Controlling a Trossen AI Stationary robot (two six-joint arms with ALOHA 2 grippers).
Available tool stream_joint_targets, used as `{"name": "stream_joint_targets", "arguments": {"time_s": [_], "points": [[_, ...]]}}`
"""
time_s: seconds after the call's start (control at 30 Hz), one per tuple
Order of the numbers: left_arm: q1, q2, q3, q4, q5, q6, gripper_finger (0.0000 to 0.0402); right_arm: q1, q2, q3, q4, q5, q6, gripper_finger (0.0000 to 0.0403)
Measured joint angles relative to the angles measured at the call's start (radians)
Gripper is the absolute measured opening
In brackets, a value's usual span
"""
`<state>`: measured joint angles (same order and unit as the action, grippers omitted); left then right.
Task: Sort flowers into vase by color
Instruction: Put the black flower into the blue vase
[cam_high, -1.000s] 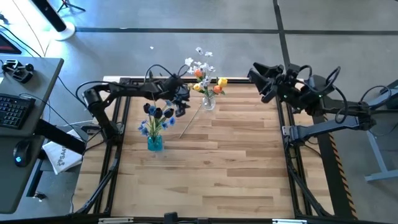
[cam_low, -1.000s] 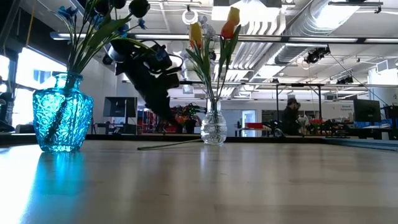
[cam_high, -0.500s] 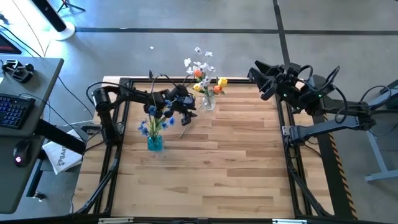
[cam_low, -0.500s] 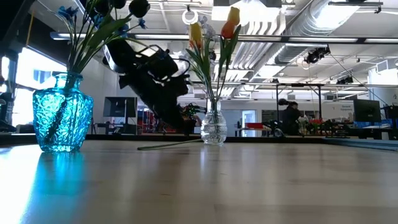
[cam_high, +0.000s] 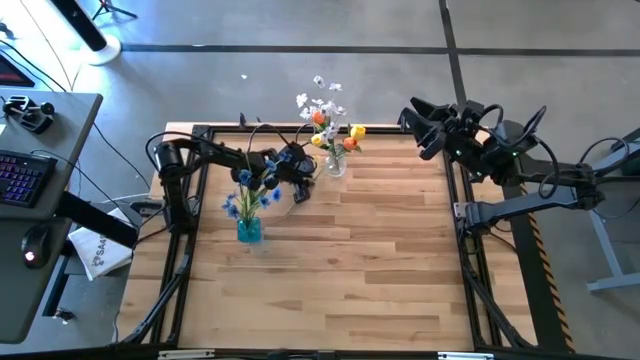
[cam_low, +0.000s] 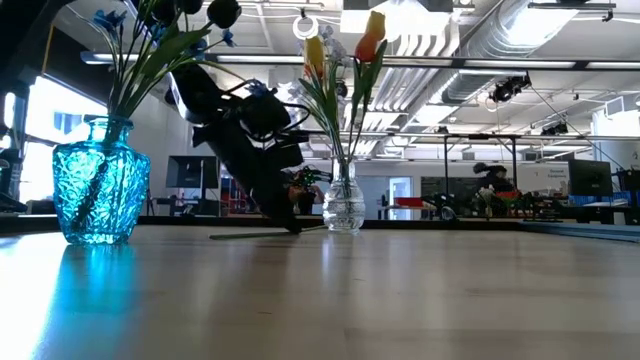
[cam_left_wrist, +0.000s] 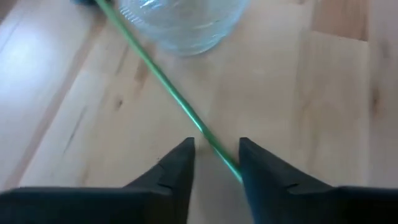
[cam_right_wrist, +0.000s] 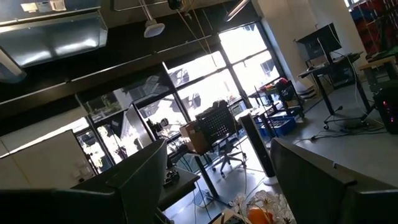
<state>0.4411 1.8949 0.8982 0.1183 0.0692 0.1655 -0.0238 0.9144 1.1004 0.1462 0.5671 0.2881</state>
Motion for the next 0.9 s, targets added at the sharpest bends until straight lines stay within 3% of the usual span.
{"name": "stream_joint_targets", "arguments": {"time_s": [0.23, 0.47, 0.73, 0.9], "points": [[0.059, -0.037, 0.001, -0.129, -0.019, -0.074, 0.001, 0.0, 0.0, 0.0, -0.002, 0.0, -0.006, 0.0281], [0.169, -0.137, -0.005, -0.271, -0.118, -0.06, 0.0002, 0.0, 0.001, 0.0, -0.019, -0.001, -0.008, 0.0281], [0.327, -0.409, -0.004, -0.324, -0.239, 0.067, 0.0001, 0.0, 0.001, 0.0, -0.051, -0.002, 0.003, 0.0281], [0.409, -0.593, -0.002, -0.294, -0.224, 0.102, 0.0, 0.0, 0.012, 0.0, -0.052, -0.009, 0.01, 0.0281]]}}
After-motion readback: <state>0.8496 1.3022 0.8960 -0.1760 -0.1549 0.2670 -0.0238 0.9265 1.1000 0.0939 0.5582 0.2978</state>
